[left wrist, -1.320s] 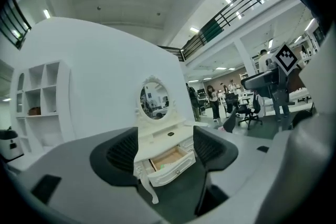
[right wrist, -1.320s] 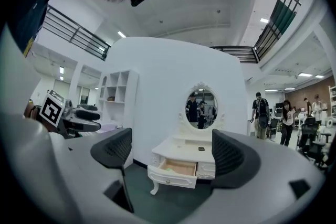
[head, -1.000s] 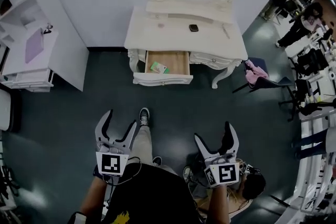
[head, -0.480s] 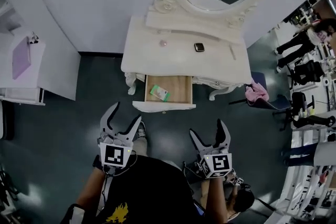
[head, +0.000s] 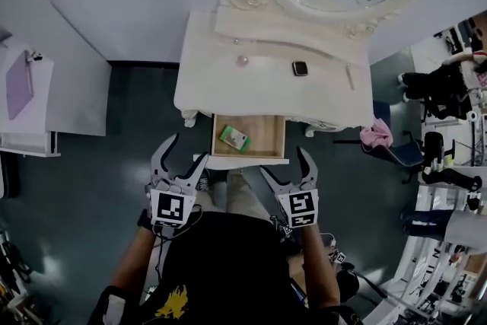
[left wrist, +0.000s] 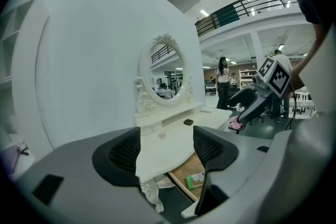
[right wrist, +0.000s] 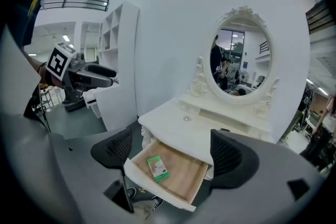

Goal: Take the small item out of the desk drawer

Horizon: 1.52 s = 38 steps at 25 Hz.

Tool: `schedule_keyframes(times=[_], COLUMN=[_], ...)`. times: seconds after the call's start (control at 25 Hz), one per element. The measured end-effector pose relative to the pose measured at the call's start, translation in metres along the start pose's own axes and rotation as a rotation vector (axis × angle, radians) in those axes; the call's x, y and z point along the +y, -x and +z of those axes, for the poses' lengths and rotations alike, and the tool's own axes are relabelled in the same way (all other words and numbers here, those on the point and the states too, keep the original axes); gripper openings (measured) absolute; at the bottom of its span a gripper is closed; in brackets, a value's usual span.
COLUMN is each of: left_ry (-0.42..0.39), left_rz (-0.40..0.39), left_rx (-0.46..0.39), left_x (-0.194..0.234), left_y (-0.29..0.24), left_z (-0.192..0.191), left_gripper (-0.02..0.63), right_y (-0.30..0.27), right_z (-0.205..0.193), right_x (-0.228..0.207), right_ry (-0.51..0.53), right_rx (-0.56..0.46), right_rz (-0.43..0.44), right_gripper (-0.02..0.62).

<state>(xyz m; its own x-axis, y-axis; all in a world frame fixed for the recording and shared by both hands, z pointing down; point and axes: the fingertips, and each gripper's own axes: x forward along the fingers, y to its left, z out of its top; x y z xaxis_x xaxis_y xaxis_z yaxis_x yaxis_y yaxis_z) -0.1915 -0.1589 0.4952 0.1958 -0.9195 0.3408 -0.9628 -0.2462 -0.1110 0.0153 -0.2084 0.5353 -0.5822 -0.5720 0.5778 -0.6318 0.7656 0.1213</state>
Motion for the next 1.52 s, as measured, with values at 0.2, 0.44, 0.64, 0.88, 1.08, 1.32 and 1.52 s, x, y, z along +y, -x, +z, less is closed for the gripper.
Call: schedule_keyframes(times=[0.2,0.44,0.64,0.88,1.08,1.32,1.52], left_ry=[0.026,0.066,0.077,0.095,0.126,0.138,0.182], left_rz=[0.026,0.016,-0.007,-0.049,-0.06,-0.048,-0.042], left_rx=[0.043,0.1,0.128,0.176,0.227,0.265,0.282], left_x=[0.008,0.002,-0.006,-0.016,-0.019,-0.015,-0.014], left_y=[-0.038,-0.084,-0.102,-0.118,-0.121,-0.12,-0.115], left_z=[-0.015,-0.046,-0.061,-0.082,-0.101,-0.114,-0.126], left_gripper=[0.32,0.32,0.319,0.319,0.319,0.319,0.318], right_y=[-0.06,-0.153,-0.213,-0.274,-0.299,-0.324,-0.328], right_z=[-0.02,-0.076,-0.121,-0.174,-0.214,-0.242,-0.263], right_x=[-0.01,-0.005,0.015,0.038,0.063,0.072,0.082], right_ry=[0.025,0.106,0.15,0.158,0.209,0.22,0.401], right_rx=[0.071,0.227,0.362,0.505,0.629,0.712,0.78], right_rz=[0.076,0.208,0.309,0.396,0.487,0.508,0.507], right_gripper=[0.48,0.431,0.425,0.402,0.4,0.4,0.4])
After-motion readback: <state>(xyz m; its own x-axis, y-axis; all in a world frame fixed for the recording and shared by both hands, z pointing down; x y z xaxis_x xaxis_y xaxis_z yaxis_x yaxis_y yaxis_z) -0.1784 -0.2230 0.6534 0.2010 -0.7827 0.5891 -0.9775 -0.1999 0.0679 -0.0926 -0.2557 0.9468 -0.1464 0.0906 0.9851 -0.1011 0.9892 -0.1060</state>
